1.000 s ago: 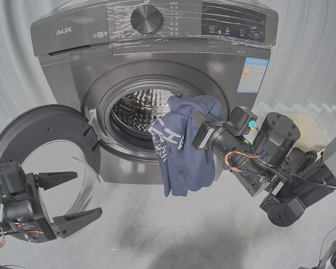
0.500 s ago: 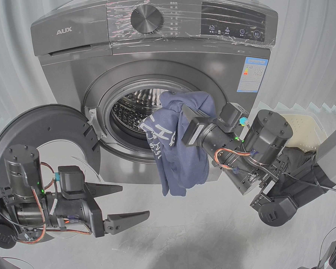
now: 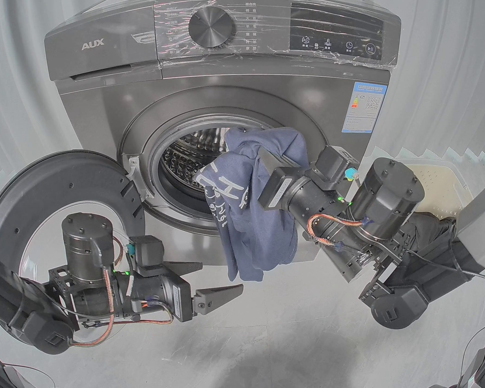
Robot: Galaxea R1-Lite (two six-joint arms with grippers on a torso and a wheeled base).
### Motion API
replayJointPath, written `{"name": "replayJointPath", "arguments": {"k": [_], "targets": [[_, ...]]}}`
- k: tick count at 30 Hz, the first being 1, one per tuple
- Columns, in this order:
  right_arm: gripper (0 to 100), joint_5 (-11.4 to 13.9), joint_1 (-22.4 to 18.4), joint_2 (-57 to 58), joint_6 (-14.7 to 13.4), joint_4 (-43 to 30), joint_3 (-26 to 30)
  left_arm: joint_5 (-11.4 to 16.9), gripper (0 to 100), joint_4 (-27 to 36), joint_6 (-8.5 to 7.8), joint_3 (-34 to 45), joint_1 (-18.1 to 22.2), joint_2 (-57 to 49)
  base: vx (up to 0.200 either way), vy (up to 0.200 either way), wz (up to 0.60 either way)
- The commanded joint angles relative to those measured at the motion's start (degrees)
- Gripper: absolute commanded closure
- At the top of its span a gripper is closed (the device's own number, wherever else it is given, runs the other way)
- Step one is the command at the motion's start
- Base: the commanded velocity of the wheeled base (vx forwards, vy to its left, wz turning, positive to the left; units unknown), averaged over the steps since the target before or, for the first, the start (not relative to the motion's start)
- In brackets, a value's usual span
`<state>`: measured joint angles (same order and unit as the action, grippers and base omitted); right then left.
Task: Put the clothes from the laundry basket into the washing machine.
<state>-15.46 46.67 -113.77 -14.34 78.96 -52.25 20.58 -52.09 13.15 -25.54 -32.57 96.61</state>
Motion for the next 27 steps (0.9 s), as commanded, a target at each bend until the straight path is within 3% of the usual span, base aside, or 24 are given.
{"name": "replayJointPath", "arguments": {"k": [1,9,18,27], "targets": [[100,-0.01,0.53,0.04,0.10,0.23,-0.05,-0.54,0,-1.43,0.82,-1.09,-1.44,7.01,0.000,0.000,0.00],[100,-0.36,1.32,0.13,0.10,0.32,0.04,-0.98,0,-1.87,0.73,-3.99,-2.23,11.23,0.000,0.000,0.00],[100,-0.45,1.76,-0.04,0.01,0.32,0.13,-8.80,0,-6.36,0.29,-7.51,-3.90,16.07,0.000,0.000,0.00],[100,-0.45,1.76,0.04,0.01,0.41,0.39,-11.17,0,-9.52,0.21,-9.18,-6.10,20.55,0.000,0.000,0.00]]}}
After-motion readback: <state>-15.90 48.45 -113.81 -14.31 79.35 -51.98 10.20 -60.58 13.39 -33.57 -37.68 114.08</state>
